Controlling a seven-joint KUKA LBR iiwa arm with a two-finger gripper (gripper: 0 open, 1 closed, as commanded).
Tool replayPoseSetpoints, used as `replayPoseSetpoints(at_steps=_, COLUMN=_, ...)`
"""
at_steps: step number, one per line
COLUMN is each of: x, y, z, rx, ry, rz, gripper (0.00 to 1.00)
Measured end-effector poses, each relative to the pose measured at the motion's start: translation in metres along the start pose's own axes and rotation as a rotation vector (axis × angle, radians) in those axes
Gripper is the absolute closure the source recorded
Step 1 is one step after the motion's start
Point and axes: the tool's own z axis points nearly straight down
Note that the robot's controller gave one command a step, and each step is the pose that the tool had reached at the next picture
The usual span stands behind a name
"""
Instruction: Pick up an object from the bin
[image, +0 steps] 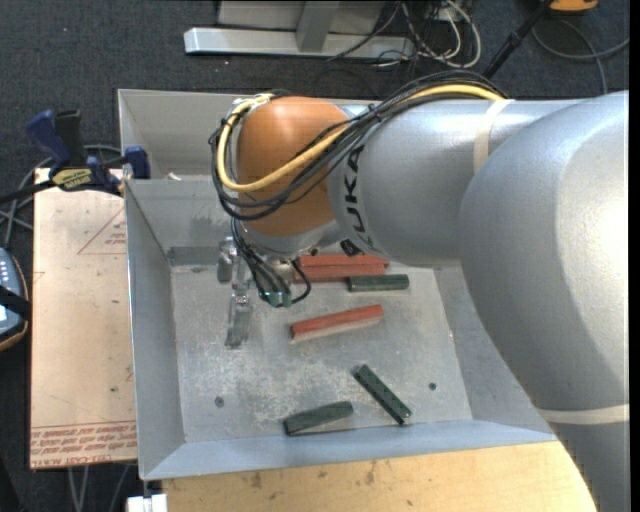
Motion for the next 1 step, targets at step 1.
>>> replayPoseSetpoints(at_steps=1, x=-0.0021, y=-0.0009, z=-0.0051, rx=-0.001, ry=-0.008, rz=0.003, gripper=0.00)
